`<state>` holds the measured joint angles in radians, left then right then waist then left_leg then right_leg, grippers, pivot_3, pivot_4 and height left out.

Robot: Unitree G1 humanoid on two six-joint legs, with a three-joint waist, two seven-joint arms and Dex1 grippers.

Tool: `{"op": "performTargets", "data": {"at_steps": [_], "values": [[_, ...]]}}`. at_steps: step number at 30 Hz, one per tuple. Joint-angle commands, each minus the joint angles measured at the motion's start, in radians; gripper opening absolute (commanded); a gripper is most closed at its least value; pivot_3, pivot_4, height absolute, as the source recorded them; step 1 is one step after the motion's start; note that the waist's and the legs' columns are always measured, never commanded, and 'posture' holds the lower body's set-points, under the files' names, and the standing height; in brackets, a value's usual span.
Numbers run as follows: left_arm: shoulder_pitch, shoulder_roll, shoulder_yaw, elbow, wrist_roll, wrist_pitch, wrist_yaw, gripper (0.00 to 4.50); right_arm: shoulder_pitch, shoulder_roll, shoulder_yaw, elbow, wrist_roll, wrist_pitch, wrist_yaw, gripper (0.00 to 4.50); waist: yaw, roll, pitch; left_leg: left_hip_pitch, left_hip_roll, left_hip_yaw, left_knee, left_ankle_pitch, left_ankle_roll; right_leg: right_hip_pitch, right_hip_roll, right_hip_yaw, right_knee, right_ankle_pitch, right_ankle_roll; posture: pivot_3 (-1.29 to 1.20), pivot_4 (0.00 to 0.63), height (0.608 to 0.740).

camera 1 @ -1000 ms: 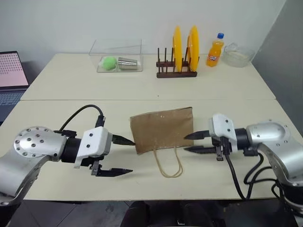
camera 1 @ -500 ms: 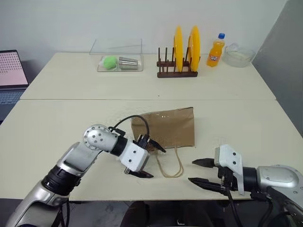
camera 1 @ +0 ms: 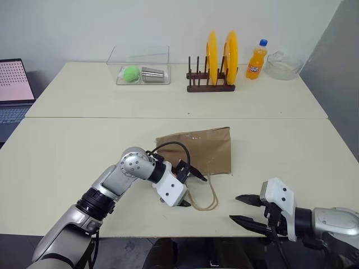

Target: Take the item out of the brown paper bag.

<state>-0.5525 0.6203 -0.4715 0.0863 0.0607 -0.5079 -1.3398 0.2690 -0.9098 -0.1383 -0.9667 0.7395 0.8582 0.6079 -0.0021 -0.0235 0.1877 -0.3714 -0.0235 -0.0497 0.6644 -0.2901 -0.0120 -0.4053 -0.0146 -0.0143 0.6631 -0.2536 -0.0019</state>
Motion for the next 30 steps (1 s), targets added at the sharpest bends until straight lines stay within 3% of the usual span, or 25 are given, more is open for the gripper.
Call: {"op": "performTargets", "data": {"at_steps": [1,29,30], "values": [[-0.001,-0.009,-0.006,-0.004,0.01,-0.038,0.029,4.5,0.011,-0.035,-0.016,-0.08,0.051,-0.052,-0.047,2.66,0.001,0.0,0.0,0.0,0.0,0.0,0.0,0.0,0.0,0.0,0.0,0.0,0.0,0.0,0.0,0.0,0.15,0.74],[-0.014,-0.064,-0.029,0.076,0.084,-0.136,0.175,4.5,0.03,-0.167,0.008,-0.08,0.17,-0.155,-0.205,2.66,0.002,-0.001,0.0,0.0,0.0,0.0,0.001,0.0,0.0,0.001,0.0,0.0,0.0,0.001,0.002,0.0,0.15,0.74],[-0.013,-0.064,-0.033,0.075,0.08,-0.136,0.172,4.31,0.033,-0.167,0.008,-0.08,0.168,-0.157,-0.205,2.68,0.002,-0.001,0.0,0.0,0.0,0.0,0.001,0.0,0.0,0.001,0.0,0.0,0.0,0.001,0.002,0.0,0.15,0.74]]}}
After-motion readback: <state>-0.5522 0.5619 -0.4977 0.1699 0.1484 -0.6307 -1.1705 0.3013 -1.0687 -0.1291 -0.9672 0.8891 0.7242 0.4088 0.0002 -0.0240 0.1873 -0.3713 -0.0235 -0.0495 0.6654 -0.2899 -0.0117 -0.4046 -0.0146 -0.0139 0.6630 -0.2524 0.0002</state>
